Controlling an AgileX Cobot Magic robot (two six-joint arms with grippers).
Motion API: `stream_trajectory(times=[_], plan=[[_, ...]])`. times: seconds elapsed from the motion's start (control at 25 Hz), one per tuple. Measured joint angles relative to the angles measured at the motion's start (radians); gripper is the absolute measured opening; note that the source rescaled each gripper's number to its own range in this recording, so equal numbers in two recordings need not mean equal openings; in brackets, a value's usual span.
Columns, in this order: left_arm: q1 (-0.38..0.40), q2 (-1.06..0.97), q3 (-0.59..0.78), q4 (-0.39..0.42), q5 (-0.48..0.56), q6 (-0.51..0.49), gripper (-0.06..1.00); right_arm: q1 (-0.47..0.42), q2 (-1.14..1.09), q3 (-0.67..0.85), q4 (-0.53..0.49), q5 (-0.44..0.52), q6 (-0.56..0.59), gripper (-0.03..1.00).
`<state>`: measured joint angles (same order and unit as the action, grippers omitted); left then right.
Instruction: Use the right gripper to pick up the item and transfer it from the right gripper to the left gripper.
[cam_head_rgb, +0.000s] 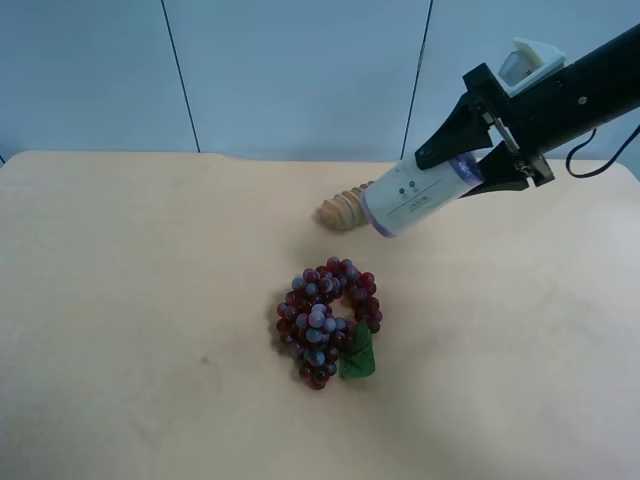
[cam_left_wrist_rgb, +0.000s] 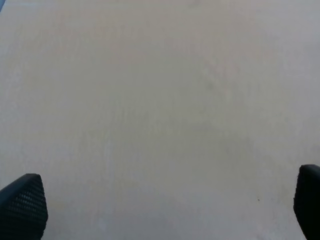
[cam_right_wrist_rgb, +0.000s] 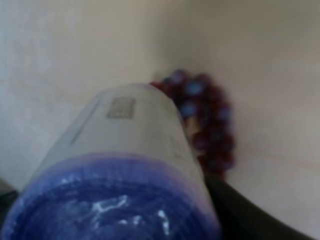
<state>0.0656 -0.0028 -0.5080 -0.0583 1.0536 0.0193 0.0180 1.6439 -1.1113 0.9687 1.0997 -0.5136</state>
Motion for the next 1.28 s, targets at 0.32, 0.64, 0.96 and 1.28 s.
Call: stream_trajectory(times=[0.32,0.64,0.96,1.28], plan=[[0.000,0.000,0.000,0.000,0.000,0.000,1.00,0.098,0.173,-0.001,0.278,0.075,-0.174,0.01],[0.000,0.000,0.000,0.000,0.000,0.000,1.00,0.099,0.259,-0.001,0.393,0.085,-0.261,0.01],[0.000,0.000,0.000,0.000,0.000,0.000,1.00,0.099,0.259,-0.001,0.399,0.086,-0.273,0.01],[0.000,0.000,0.000,0.000,0.000,0.000,1.00,0.099,0.259,-0.001,0.390,0.086,-0.287,0.01]])
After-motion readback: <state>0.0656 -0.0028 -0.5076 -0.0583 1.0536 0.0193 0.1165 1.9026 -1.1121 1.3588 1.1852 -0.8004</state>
